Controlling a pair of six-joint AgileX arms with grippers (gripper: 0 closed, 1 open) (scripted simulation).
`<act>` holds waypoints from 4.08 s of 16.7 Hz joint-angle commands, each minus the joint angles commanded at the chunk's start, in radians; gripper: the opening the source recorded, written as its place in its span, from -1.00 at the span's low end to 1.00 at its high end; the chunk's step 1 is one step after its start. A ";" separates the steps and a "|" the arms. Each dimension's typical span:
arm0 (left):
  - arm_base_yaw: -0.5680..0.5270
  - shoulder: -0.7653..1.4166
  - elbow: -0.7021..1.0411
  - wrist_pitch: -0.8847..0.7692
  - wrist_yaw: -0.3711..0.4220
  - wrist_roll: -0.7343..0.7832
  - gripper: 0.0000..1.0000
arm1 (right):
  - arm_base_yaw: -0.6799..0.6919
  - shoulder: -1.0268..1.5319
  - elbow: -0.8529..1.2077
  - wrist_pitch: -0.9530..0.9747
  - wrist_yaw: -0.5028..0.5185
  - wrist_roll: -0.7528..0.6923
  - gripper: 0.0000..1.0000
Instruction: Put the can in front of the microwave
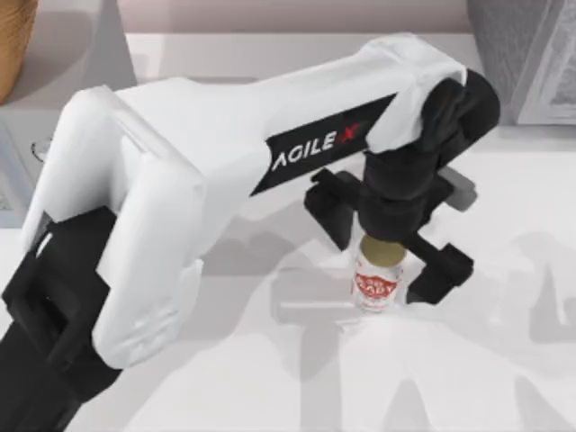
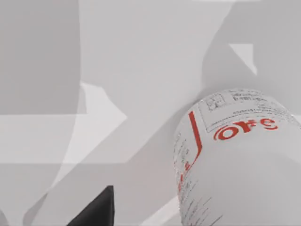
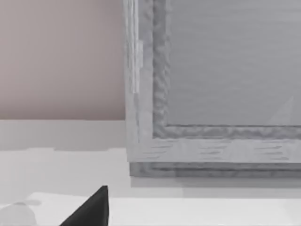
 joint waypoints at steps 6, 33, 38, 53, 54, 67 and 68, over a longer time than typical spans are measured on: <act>0.000 0.000 0.000 0.000 0.000 0.000 -0.21 | 0.000 0.000 0.000 0.000 0.000 0.000 1.00; 0.002 0.006 0.165 -0.161 0.000 0.003 -1.00 | 0.000 0.000 0.000 0.000 0.000 0.000 1.00; 0.073 -0.142 0.008 -0.197 0.021 0.065 -1.00 | 0.000 0.000 0.000 0.000 0.000 0.000 1.00; 0.935 -1.040 -1.106 0.076 0.016 0.245 -1.00 | 0.000 0.000 0.000 0.000 0.000 0.000 1.00; 0.976 -1.049 -1.148 0.105 0.006 0.244 -1.00 | 0.000 0.000 0.000 0.000 0.000 0.000 1.00; 1.040 -1.045 -1.237 0.192 -0.014 0.241 -1.00 | 0.000 0.000 0.000 0.000 0.000 0.000 1.00; 1.040 -1.045 -1.237 0.192 -0.014 0.241 -1.00 | 0.000 0.000 0.000 0.000 0.000 0.000 1.00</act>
